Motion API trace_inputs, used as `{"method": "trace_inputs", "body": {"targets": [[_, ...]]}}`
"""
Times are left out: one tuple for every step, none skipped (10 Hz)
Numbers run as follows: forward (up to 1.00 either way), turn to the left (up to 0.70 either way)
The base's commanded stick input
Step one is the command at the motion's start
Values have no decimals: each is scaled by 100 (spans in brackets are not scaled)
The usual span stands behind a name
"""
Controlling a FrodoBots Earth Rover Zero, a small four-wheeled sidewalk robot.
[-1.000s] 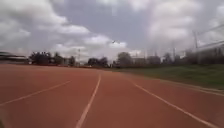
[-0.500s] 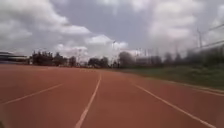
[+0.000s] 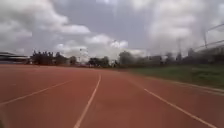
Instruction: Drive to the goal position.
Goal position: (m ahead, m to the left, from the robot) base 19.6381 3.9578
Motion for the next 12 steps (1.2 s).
{"method": "trace_inputs", "body": {"targets": [[70, 0], [70, 0], [70, 0], [70, 0], [70, 0], [70, 0], [70, 0], [70, 0], [70, 0], [70, 0], [70, 0], [70, 0]]}}
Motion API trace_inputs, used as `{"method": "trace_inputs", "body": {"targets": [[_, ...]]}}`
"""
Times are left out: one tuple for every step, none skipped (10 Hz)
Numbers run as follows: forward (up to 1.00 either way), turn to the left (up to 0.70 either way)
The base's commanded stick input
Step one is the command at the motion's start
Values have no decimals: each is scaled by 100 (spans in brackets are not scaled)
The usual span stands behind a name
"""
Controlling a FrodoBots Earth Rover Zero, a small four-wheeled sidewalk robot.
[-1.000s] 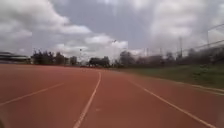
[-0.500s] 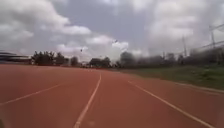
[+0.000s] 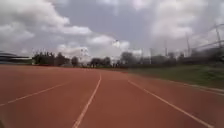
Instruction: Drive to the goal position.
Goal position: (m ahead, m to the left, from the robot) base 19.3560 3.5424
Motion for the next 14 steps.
{"method": "trace_inputs", "body": {"targets": [[70, 0], [70, 0], [70, 0], [70, 0], [70, 0], [70, 0], [70, 0], [70, 0], [70, 0], [70, 0], [70, 0], [70, 0], [70, 0], [70, 0]]}}
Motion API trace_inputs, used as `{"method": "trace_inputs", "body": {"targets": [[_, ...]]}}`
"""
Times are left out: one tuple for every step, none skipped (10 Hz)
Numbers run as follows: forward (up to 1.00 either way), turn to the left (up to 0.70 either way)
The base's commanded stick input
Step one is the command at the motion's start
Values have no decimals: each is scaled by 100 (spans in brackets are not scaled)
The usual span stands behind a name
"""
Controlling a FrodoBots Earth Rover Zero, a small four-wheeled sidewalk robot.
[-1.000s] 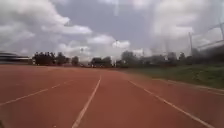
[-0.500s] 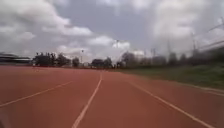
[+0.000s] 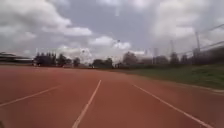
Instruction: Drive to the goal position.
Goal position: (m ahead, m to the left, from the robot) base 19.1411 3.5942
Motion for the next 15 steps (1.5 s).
{"method": "trace_inputs", "body": {"targets": [[70, 0], [70, 0], [70, 0], [70, 0], [70, 0], [70, 0], [70, 0], [70, 0], [70, 0], [70, 0], [70, 0], [70, 0], [70, 0], [70, 0], [70, 0]]}}
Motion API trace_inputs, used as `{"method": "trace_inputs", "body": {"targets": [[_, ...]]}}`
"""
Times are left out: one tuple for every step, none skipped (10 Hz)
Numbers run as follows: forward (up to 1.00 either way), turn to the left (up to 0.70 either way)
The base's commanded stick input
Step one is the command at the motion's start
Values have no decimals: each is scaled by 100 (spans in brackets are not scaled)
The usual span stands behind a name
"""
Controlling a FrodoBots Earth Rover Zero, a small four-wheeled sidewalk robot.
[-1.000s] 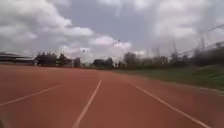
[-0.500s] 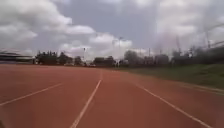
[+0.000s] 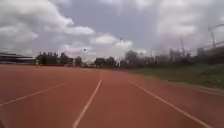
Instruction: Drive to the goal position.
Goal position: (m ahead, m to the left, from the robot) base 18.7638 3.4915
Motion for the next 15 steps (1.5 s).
{"method": "trace_inputs", "body": {"targets": [[70, 0], [70, 0], [70, 0], [70, 0], [70, -1], [70, -3], [70, -35], [70, -35], [70, 0], [70, 0], [70, 0], [70, 0], [70, 0], [70, 0], [70, 0]]}}
